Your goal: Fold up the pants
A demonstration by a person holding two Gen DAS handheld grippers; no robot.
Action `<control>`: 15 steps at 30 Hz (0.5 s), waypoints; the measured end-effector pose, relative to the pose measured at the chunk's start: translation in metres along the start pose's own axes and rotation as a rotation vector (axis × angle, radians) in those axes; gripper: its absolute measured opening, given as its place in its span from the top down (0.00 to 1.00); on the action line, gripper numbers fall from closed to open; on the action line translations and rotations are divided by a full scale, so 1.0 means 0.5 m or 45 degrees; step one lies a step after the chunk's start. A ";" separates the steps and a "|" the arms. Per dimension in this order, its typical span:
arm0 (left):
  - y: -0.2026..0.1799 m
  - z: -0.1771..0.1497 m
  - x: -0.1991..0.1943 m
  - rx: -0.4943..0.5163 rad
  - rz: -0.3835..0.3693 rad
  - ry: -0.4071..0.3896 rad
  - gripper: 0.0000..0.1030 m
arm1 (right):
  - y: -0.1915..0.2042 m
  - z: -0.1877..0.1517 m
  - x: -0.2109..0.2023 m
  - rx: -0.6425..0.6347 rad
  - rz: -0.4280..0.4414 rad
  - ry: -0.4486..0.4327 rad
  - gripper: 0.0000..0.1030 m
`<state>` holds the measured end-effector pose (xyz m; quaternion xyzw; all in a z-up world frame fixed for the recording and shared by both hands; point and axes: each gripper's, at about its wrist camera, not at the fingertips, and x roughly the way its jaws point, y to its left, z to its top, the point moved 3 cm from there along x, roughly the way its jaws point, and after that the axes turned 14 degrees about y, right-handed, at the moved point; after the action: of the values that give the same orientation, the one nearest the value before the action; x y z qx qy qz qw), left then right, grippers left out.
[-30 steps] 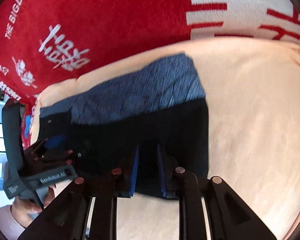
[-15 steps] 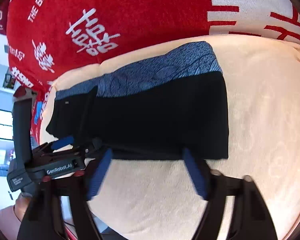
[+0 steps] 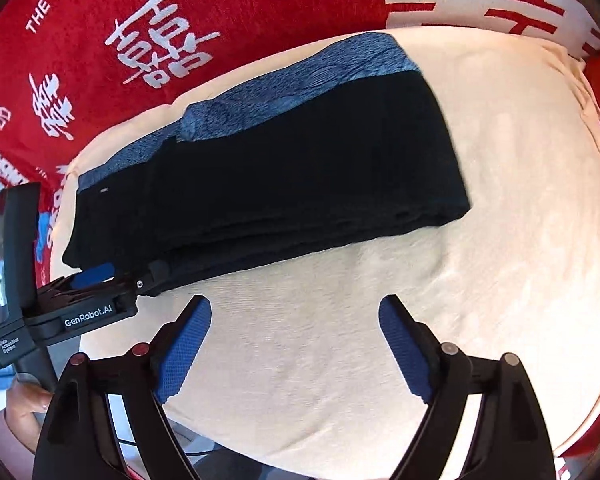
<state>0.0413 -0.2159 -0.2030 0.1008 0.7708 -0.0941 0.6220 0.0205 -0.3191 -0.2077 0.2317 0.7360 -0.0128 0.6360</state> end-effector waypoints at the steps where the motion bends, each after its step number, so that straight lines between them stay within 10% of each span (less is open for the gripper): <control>1: 0.014 -0.004 -0.004 0.002 -0.001 -0.002 0.01 | 0.014 -0.001 0.004 0.006 -0.001 0.001 0.14; 15: 0.234 -0.044 -0.003 -0.188 -0.053 0.007 0.01 | 0.216 0.018 0.056 -0.168 -0.088 0.051 0.14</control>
<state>0.0526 -0.0974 -0.1991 0.0388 0.7794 -0.0497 0.6234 0.0654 -0.2165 -0.2061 0.1642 0.7554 0.0184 0.6341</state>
